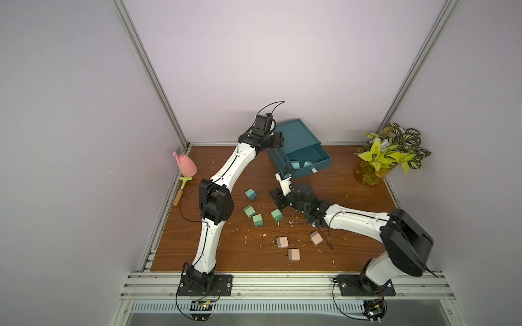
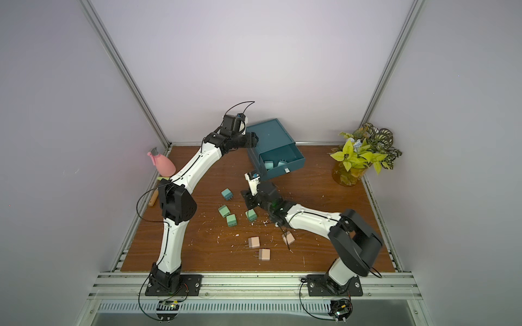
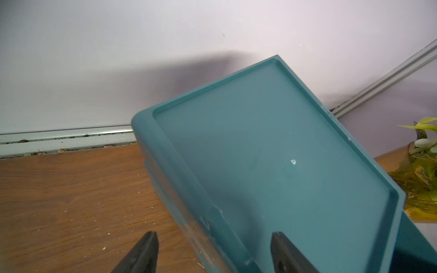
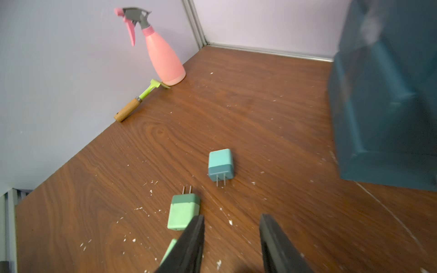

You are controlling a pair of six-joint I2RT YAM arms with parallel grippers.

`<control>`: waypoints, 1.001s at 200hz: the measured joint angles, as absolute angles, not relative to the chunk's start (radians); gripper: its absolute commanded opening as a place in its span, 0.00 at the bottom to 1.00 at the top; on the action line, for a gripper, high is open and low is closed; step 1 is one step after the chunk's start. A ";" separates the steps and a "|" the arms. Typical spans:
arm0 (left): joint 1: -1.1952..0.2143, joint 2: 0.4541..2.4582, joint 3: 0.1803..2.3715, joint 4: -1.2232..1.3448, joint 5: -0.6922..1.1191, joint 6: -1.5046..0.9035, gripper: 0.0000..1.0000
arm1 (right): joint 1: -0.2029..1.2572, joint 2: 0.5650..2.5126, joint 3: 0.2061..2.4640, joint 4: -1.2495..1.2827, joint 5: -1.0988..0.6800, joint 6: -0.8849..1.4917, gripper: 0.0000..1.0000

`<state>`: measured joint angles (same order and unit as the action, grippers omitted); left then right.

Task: Place the plugs into the drawer by color
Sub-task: Pick up the plug from the center of the board.

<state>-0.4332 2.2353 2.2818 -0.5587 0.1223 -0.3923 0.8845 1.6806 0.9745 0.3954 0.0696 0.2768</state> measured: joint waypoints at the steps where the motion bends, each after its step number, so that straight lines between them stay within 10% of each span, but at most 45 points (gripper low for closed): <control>1: -0.433 2.235 2.282 -0.558 0.122 -0.392 0.71 | 0.887 1.691 0.986 0.391 0.069 0.275 0.45; 97: -0.430 2.104 2.152 -0.559 0.010 -0.379 0.71 | 0.916 2.239 1.558 0.107 0.067 0.172 0.62; 200: -0.430 2.091 2.114 -0.558 -0.006 -0.376 0.71 | 0.921 2.304 1.634 0.053 0.073 0.154 0.33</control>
<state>-0.4301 2.0911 2.1143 -0.5583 -0.0055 -0.3759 0.9207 2.3039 1.6344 0.0532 0.0731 0.1535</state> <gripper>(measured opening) 0.711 0.461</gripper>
